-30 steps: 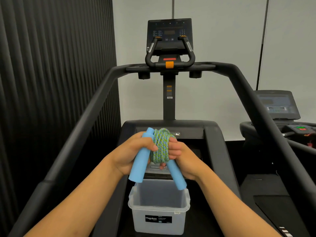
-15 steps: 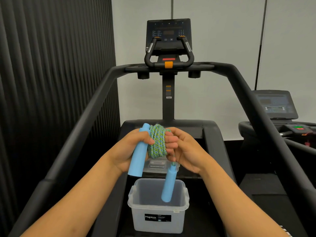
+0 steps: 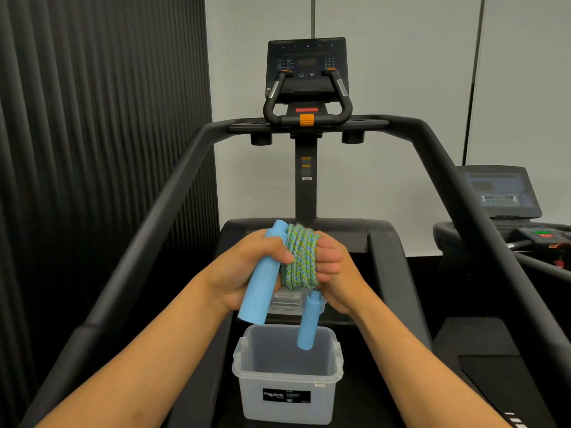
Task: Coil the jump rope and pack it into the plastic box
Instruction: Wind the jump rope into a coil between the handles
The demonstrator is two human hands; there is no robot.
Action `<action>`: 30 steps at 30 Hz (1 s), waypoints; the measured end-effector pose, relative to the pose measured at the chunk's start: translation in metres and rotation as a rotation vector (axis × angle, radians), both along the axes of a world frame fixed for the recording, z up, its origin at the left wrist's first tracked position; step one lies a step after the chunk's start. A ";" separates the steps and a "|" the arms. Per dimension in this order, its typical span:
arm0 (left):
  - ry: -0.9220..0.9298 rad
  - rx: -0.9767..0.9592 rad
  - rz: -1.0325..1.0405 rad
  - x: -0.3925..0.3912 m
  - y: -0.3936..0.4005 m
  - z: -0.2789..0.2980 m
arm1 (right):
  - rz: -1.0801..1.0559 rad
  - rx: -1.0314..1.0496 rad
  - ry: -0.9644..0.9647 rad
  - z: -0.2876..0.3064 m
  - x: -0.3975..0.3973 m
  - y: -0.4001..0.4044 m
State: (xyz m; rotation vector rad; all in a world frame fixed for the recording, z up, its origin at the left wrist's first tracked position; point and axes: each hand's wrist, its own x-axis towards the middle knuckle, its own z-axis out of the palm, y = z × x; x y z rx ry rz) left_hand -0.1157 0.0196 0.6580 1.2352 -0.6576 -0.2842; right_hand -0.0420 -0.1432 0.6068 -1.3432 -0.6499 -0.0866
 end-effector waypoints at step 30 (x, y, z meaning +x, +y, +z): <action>-0.049 0.036 0.250 0.042 0.008 -0.008 | -0.143 -0.909 -0.329 0.012 -0.058 -0.008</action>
